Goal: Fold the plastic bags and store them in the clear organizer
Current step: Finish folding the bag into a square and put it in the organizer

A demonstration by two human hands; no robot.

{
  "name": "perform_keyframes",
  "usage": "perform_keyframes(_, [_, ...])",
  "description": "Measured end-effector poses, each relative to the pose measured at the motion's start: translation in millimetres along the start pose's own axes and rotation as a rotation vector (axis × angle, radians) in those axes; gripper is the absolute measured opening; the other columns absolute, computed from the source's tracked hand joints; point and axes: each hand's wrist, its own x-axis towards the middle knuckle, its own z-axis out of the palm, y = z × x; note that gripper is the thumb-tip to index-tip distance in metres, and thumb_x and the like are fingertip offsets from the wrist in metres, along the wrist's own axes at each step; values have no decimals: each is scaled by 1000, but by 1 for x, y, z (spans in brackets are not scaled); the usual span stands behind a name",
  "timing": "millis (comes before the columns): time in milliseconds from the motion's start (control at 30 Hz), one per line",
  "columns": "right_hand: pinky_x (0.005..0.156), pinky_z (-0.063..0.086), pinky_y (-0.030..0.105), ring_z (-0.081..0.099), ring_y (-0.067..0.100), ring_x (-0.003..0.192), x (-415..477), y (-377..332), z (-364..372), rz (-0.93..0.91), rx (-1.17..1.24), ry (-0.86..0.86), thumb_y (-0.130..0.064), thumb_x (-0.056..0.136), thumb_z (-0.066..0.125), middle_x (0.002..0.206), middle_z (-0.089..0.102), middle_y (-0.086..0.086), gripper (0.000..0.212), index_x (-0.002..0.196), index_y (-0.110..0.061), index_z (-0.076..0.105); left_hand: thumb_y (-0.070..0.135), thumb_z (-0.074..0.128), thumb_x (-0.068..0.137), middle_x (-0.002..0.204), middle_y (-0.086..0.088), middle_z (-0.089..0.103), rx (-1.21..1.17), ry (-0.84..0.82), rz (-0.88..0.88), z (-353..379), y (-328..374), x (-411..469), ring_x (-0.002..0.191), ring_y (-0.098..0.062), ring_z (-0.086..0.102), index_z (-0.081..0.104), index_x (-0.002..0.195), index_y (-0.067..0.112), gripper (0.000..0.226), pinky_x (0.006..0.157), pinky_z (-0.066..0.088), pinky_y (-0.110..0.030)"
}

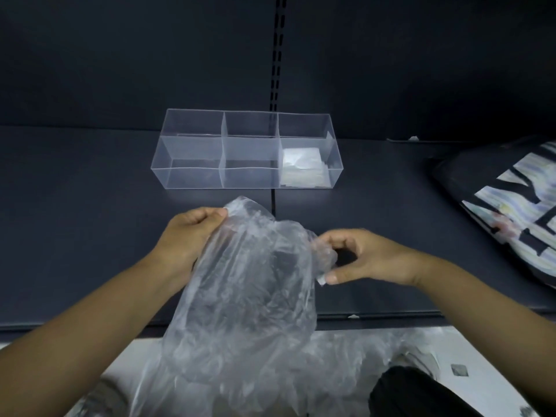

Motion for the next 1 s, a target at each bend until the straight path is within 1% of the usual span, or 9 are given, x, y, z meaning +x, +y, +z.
perform_keyframes(233, [89, 42, 22, 54, 10, 91, 0, -5, 3, -42, 79, -24, -22, 78, 75, 94, 52, -12, 5, 76, -24, 71, 26, 63, 91, 74, -4, 74, -38, 62, -47, -13, -6, 10, 62, -15, 69, 73, 83, 16, 17, 50, 53, -23])
perform_keyframes(333, [89, 42, 20, 55, 9, 100, -8, -2, -11, -26, 134, 2, -27, 86, 62, 101, 56, -11, 17, 72, -23, 71, 26, 62, 92, 74, -1, 74, -1, 123, -30, -24, -5, 16, 68, -17, 69, 72, 84, 16, 16, 59, 52, -26])
perform_keyframes(400, [98, 44, 30, 58, 21, 105, -11, 3, -24, -1, 123, 115, -40, 90, 61, 108, 59, 9, 37, 91, -4, 71, 24, 60, 94, 78, -2, 72, 18, 174, -34, -35, -5, 22, 75, -19, 65, 69, 88, 16, 14, 66, 51, -29])
perform_keyframes(467, [93, 48, 34, 61, 26, 93, -10, 9, -35, 75, 223, 295, -47, 82, 65, 96, 61, 18, 62, 98, 13, 60, 22, 58, 95, 90, -6, 67, 20, 198, -61, -41, -6, 27, 80, -20, 61, 66, 92, 15, 11, 70, 50, -28])
perform_keyframes(600, [57, 46, 19, 55, 9, 57, 5, 17, -44, 143, 274, 689, -9, 84, 69, 60, 61, 0, 5, 81, -10, 66, 18, 57, 95, 78, -4, 63, -4, 212, -73, -35, -10, 28, 62, -13, 60, 61, 81, 16, 15, 51, 52, -19])
perform_keyframes(700, [54, 45, 15, 54, 5, 55, 13, 20, -50, 123, 304, 1011, 0, 85, 63, 65, 64, 0, 12, 93, -10, 63, 16, 55, 97, 77, -3, 63, -73, 211, -69, -26, -9, 31, 51, -6, 64, 60, 82, 14, 16, 42, 48, -15])
perform_keyframes(800, [61, 45, 16, 56, 7, 66, 13, 15, -45, 100, 300, 1177, -7, 91, 59, 89, 63, 8, 16, 107, -9, 57, 25, 52, 99, 84, -1, 64, -128, 226, -127, -25, -6, 32, 69, -11, 64, 62, 94, 13, 17, 57, 51, -23])
perform_keyframes(900, [59, 46, 20, 57, 9, 65, 3, 2, -9, 85, 232, 943, -18, 94, 57, 88, 62, 9, 8, 93, -12, 62, 38, 51, 98, 87, 2, 64, -129, 167, -177, -35, -7, 21, 79, -12, 63, 58, 87, 18, 23, 63, 48, -25])
perform_keyframes(1000, [63, 49, 16, 60, 2, 71, -15, -9, 45, 97, 120, 365, -47, 85, 60, 85, 67, -8, 28, 97, -24, 70, 42, 55, 94, 84, 0, 73, -71, 111, -221, -47, -20, -4, 76, -14, 71, 60, 90, 19, 24, 61, 52, -26])
